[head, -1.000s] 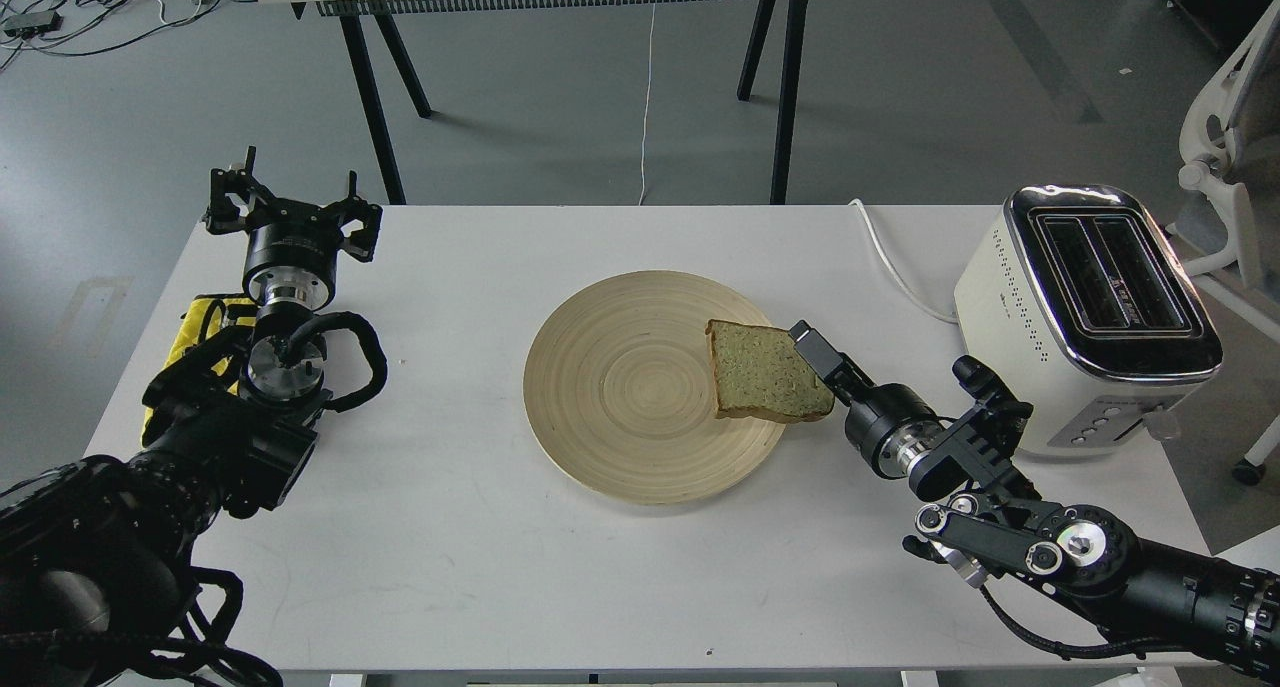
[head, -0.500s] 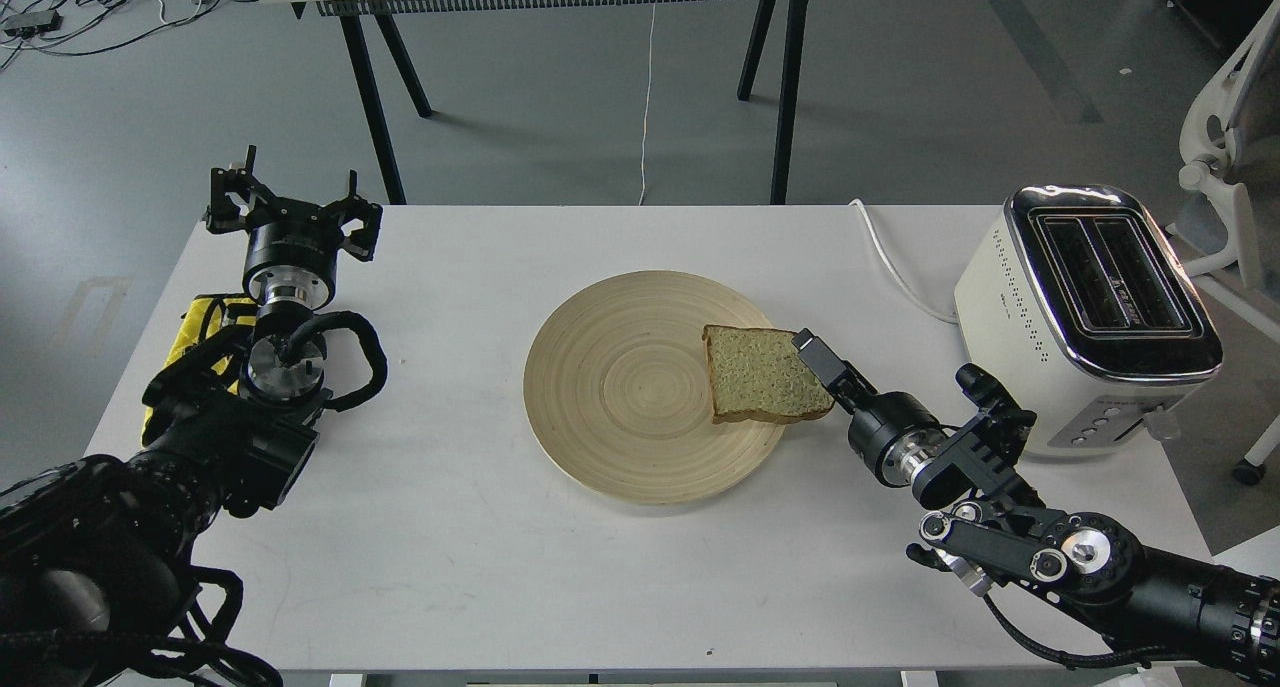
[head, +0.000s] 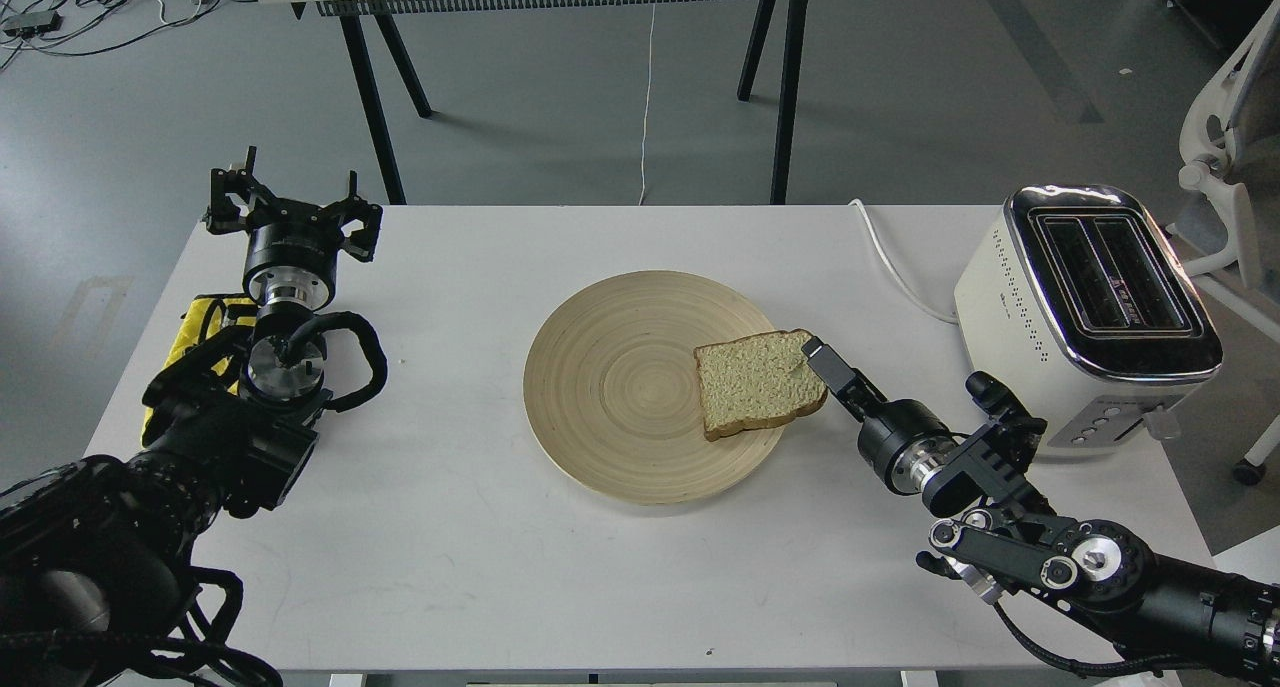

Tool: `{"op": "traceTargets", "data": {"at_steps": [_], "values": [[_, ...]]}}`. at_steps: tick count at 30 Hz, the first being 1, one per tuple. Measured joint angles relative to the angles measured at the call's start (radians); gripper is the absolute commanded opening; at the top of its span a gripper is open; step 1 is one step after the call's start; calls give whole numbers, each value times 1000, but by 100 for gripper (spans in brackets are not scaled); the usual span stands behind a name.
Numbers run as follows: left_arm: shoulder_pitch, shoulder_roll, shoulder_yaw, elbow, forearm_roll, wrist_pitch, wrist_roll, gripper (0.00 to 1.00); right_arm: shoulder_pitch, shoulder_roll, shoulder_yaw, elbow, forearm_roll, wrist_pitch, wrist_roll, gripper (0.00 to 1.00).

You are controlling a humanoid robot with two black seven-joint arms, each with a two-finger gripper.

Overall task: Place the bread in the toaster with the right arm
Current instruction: 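Lift the bread slice with the right gripper up over the toaster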

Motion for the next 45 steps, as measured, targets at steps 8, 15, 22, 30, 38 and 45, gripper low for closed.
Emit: {"op": "traceTargets", "data": {"at_steps": [8,15,22,30,38,45], "values": [[0,0,0,0,0,0,0,100,9,53,-3,-26,-5,0,-11,34],[0,0,0,0,0,0,0,100,9,51,-2,-18,-5,0,-10,3],[0,0,0,0,0,0,0,100,8,19,26,-10,0,0,-6,0],[0,0,0,0,0,0,0,100,46,-101,169,112,-3,0,19,0],[0,0,0,0,0,0,-1,100,98,-354,315,262,-3,0,88,0],[0,0,0,0,0,0,-1,100,92,-597,295,286,-117,0,94,0]]}}
